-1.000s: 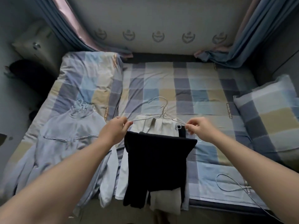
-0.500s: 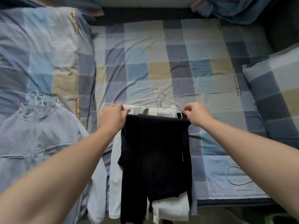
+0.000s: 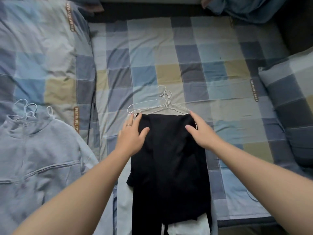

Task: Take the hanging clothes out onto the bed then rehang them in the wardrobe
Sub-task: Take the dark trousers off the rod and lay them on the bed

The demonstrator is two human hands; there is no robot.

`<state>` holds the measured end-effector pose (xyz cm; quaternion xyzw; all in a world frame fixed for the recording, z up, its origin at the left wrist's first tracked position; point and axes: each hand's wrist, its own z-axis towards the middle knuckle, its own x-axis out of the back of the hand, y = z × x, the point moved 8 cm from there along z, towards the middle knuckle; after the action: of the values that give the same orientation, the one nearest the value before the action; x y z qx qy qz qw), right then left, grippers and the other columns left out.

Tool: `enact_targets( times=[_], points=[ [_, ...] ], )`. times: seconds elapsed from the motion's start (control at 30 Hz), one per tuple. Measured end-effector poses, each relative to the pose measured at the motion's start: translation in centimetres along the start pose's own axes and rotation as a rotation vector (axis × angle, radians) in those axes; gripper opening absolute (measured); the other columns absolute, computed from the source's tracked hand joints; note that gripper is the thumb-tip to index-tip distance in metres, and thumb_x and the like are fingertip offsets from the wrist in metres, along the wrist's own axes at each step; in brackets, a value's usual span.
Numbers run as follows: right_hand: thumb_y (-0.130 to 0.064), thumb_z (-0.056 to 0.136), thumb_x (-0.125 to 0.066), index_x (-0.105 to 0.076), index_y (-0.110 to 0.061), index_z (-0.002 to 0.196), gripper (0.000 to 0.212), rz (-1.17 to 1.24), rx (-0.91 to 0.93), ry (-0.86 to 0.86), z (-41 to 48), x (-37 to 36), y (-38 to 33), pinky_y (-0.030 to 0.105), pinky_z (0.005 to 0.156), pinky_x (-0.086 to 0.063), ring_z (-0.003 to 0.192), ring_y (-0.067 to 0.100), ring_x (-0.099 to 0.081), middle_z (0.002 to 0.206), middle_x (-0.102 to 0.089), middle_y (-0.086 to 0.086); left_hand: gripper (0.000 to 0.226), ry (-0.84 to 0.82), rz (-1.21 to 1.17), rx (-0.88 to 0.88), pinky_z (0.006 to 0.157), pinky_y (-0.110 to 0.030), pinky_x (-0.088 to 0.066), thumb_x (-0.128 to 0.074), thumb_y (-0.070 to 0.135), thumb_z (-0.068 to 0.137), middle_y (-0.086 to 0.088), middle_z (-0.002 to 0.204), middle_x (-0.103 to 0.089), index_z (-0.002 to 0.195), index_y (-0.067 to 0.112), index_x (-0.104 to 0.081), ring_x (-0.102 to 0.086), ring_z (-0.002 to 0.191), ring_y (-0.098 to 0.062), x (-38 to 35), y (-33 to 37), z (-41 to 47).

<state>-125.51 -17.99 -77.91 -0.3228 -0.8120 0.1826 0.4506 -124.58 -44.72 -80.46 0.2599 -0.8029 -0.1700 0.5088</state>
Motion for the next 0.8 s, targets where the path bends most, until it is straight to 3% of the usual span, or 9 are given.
enact_targets(
  times=[0.2, 0.47, 0.8],
  points=[
    [-0.037, 0.100, -0.047, -0.019, -0.026, 0.155, 0.062, -0.049, -0.044, -0.006, -8.4, 0.8, -2.8, 0.047, 0.120, -0.018, 0.150, 0.015, -0.013, 0.163, -0.017, -0.002, 0.068, -0.067, 0.076, 0.047, 0.121, -0.049, -0.012, -0.038, 0.059, 0.099, 0.001, 0.167, -0.001, 0.157, 0.039, -0.009, 0.002, 0.152, -0.022, 2.9, 1.2, -8.4],
    [-0.051, 0.100, -0.035, -0.008, -0.040, 0.154, 0.062, -0.236, 0.037, 0.017, -20.0, 2.3, -9.7, 0.050, 0.120, -0.006, 0.151, 0.019, 0.000, 0.164, -0.007, -0.008, 0.069, 0.077, 0.078, 0.023, 0.121, -0.047, -0.006, -0.033, 0.066, 0.095, 0.004, 0.167, 0.001, 0.155, 0.045, -0.006, 0.006, 0.152, -0.021, 10.9, 3.1, -19.3],
    [-0.055, 0.098, -0.030, -0.001, -0.044, 0.153, 0.063, -0.352, 0.381, 0.190, -29.8, 2.5, -18.8, 0.052, 0.118, 0.007, 0.149, 0.015, 0.011, 0.163, -0.001, -0.014, 0.071, 0.301, 0.038, 0.056, 0.120, -0.047, -0.001, -0.034, 0.067, 0.094, 0.008, 0.166, 0.007, 0.155, 0.045, -0.005, 0.011, 0.151, -0.017, 17.6, 3.3, -30.6]
  ],
)
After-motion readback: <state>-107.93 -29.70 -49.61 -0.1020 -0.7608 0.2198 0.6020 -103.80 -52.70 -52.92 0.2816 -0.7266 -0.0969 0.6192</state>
